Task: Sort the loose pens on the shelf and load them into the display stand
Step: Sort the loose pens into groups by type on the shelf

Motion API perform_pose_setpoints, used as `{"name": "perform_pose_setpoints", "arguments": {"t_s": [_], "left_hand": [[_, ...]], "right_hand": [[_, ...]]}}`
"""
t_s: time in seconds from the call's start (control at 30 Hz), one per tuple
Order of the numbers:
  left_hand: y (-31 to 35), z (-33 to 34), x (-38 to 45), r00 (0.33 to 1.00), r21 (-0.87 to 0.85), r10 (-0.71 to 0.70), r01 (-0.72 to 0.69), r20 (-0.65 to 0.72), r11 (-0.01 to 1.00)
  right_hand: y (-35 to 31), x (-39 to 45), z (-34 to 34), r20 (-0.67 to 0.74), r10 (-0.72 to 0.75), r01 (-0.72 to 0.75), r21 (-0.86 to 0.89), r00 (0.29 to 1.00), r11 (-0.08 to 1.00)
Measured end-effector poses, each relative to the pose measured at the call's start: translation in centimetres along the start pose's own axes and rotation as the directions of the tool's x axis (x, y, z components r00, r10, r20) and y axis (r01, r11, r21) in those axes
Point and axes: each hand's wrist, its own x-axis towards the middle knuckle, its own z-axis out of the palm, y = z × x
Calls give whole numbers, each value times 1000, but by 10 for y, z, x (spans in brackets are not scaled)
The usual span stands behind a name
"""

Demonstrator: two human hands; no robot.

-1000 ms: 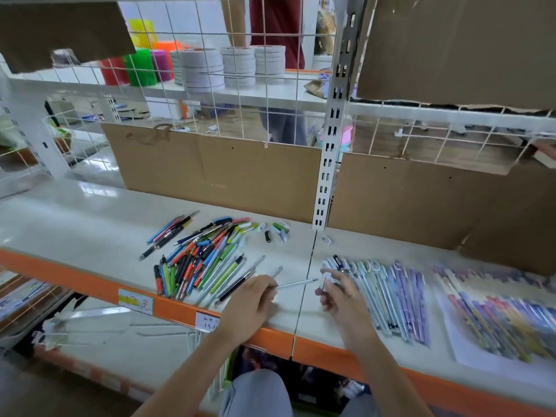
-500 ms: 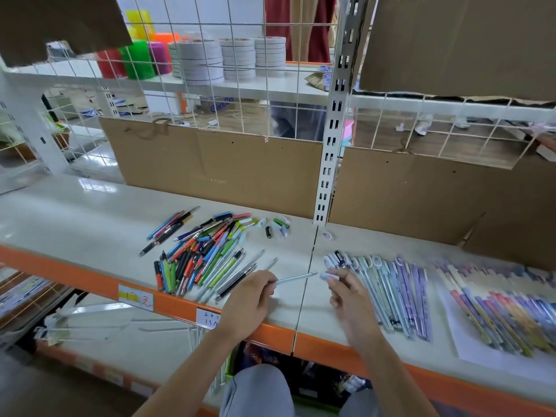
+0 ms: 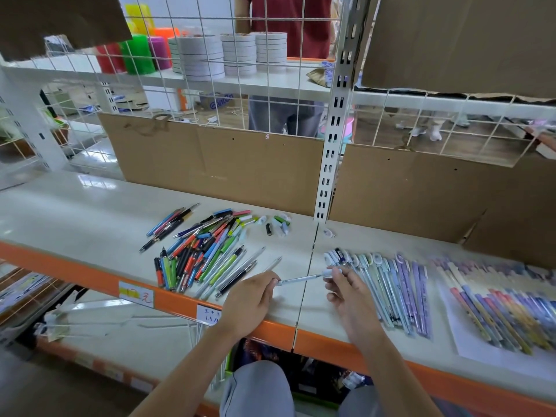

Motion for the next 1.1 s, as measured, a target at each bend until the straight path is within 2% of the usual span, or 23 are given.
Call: {"name": "perform_pose_setpoints", "arguments": {"t_s": [0.1, 0.37, 0.57, 0.77, 0.9, 1.1], "left_hand": [[-1, 0, -1, 1000, 29, -25, 24, 11, 999], [-3, 3, 0, 999, 35, -35, 35, -2, 999], [-3, 3, 0, 1000, 18, -21, 21, -14, 1000], [-1, 2, -1, 1000, -6, 2, -2, -12, 1000], [-2, 2, 0, 999, -59, 48, -48, 2, 997], [-3, 2, 6, 997, -100, 34, -27, 67, 995]], "right_hand": [[0, -1, 2, 3, 22, -22, 22, 1000, 1000], [-3, -4, 1, -13, -30, 27, -186, 999, 982], [-1, -1, 0, -34, -29, 25, -98, 999, 995], [1, -1, -1, 20, -24, 27, -152, 1000, 988], [2, -2, 0, 86, -25, 49, -288, 996, 956], [4, 2, 10, 27, -25, 34, -474, 999, 880]]}}
